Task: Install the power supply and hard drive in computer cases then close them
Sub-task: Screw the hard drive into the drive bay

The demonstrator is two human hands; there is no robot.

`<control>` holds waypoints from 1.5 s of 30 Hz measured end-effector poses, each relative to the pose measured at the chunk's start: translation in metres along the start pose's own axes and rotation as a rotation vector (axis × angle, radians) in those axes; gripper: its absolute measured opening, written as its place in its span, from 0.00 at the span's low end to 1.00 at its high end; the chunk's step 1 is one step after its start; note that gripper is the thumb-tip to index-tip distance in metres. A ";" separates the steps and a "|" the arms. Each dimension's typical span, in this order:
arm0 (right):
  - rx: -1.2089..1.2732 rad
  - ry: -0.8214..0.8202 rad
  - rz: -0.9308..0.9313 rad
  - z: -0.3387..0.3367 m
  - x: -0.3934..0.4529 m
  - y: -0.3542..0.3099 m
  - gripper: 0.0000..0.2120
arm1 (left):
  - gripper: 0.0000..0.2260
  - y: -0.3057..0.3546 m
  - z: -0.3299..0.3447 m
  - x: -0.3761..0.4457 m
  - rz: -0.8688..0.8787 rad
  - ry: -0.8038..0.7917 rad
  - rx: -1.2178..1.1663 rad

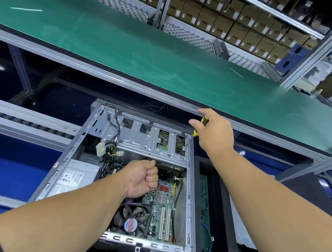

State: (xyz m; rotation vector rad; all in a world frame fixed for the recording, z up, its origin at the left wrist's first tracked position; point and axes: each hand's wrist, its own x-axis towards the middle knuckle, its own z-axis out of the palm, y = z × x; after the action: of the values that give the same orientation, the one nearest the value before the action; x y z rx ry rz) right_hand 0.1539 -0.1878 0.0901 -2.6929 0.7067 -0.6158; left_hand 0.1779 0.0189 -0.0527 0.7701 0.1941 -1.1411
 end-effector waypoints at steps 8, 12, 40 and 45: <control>0.212 -0.102 0.009 0.003 -0.002 0.004 0.25 | 0.16 0.001 0.007 -0.005 0.006 0.067 0.062; 0.210 -0.108 0.046 0.010 -0.005 -0.011 0.20 | 0.13 0.002 0.013 -0.013 -0.027 0.173 0.182; 0.710 -0.076 -0.086 -0.026 -0.122 -0.035 0.16 | 0.16 0.012 0.019 -0.040 -0.082 -0.056 0.055; 0.717 -0.015 -0.050 -0.032 -0.117 -0.032 0.17 | 0.09 0.011 0.017 -0.037 -0.030 -0.119 -0.047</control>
State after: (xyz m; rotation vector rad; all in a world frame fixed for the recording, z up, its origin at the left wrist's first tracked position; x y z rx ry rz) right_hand 0.0590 -0.1052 0.0912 -2.0474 0.3218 -0.6956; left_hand 0.1676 0.0380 -0.0160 0.6575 0.1329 -1.2026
